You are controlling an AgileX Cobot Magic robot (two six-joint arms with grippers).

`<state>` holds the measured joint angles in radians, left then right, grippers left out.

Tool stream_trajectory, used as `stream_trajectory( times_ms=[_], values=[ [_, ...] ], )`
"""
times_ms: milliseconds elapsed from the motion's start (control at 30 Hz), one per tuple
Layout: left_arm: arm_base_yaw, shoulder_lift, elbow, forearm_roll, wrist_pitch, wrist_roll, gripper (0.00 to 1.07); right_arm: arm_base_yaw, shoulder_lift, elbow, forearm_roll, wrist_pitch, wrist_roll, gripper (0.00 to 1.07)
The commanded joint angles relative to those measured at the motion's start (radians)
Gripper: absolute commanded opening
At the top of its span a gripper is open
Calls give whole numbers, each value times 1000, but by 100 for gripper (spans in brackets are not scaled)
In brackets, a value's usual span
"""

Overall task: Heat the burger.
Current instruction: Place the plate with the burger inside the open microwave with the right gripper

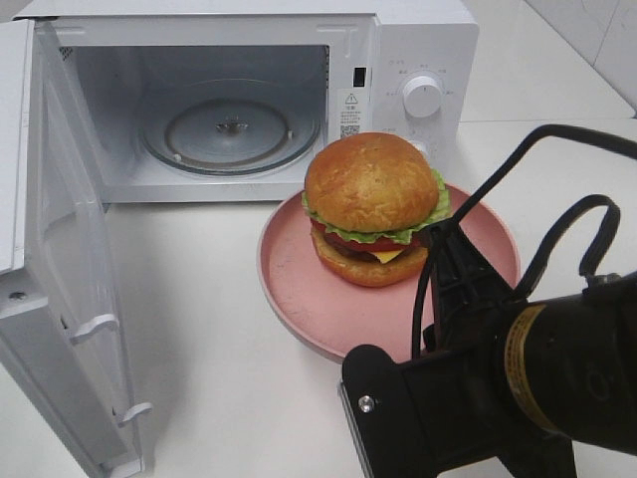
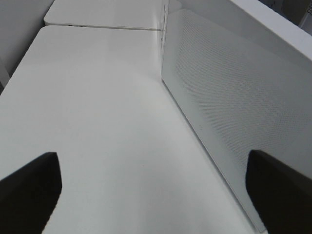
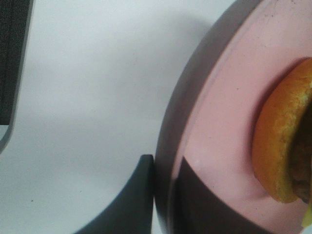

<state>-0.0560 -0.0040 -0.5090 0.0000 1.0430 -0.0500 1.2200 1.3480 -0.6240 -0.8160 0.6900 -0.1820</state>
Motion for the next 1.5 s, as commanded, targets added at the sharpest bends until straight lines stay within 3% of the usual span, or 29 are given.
stream_trajectory(
  times_ms=[33, 300, 733, 1133, 1500],
  values=[
    [2, -21, 3, 6, -7, 1, 98, -40, -9, -8, -62, -69, -79, 0],
    [2, -21, 3, 6, -7, 1, 98, -126, -9, -8, -4, -156, -245, 0],
    [2, -21, 3, 6, -7, 1, 98, -272, -9, -8, 194, -288, -640, 0],
    [2, -21, 3, 6, -7, 1, 98, -432, -9, -8, 481, -383, -1105, 0],
    [2, -21, 3, 7, -7, 1, 98, -489, -9, -8, 646, -406, -1300, 0]
  ],
)
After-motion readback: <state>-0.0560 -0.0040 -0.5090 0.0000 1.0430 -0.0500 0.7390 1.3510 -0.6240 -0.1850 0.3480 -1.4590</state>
